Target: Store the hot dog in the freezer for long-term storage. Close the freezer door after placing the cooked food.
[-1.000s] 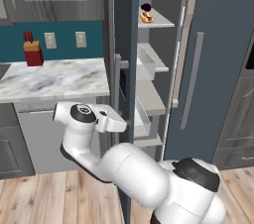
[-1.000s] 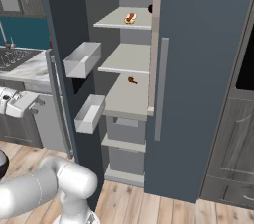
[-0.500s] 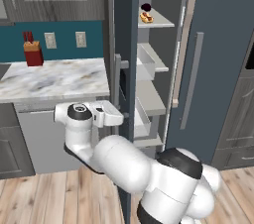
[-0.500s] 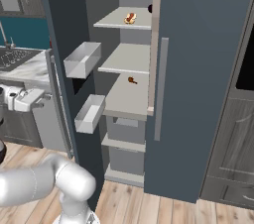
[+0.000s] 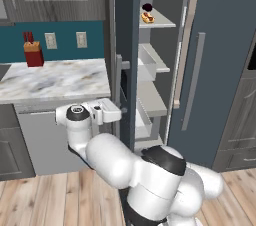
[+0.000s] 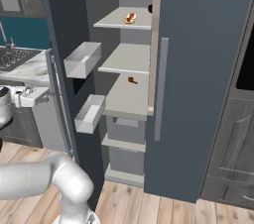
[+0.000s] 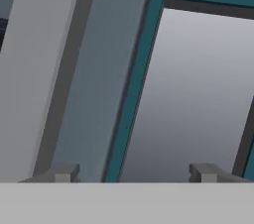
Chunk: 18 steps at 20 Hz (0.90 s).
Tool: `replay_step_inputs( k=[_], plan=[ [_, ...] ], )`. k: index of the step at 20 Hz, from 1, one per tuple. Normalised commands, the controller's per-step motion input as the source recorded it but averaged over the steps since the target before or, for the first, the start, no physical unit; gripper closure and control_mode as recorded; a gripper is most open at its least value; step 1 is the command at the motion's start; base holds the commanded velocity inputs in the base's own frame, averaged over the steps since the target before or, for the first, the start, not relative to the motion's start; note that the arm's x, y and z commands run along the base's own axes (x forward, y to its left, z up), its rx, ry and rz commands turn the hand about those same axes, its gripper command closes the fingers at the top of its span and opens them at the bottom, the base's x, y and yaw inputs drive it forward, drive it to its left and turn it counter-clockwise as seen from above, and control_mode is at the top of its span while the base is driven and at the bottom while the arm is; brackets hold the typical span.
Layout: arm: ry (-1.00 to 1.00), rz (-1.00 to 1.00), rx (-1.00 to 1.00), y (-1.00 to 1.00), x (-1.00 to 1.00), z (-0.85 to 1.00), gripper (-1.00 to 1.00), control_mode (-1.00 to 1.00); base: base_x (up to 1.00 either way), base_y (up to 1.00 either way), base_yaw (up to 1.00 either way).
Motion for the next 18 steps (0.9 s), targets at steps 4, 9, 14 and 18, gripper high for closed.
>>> replay_step_inputs(
  k=[4, 9, 14, 18],
  plan=[
    [0.00, 0.00, -0.09, 0.00, 0.24, 0.00, -1.00, -1.00, 0.00, 0.00, 0.00],
    [0.00, 0.01, -0.06, 0.04, 0.00, 0.00, -1.00, -1.00, 0.00, 0.00, 0.00],
    [0.00, 0.03, -0.02, 0.16, 0.01, 0.00, -1.00, -1.00, 0.00, 0.00, 0.00],
    [0.00, 0.00, 0.00, 0.26, 0.00, 0.00, -1.00, -1.00, 0.00, 0.00, 0.00]
  ],
)
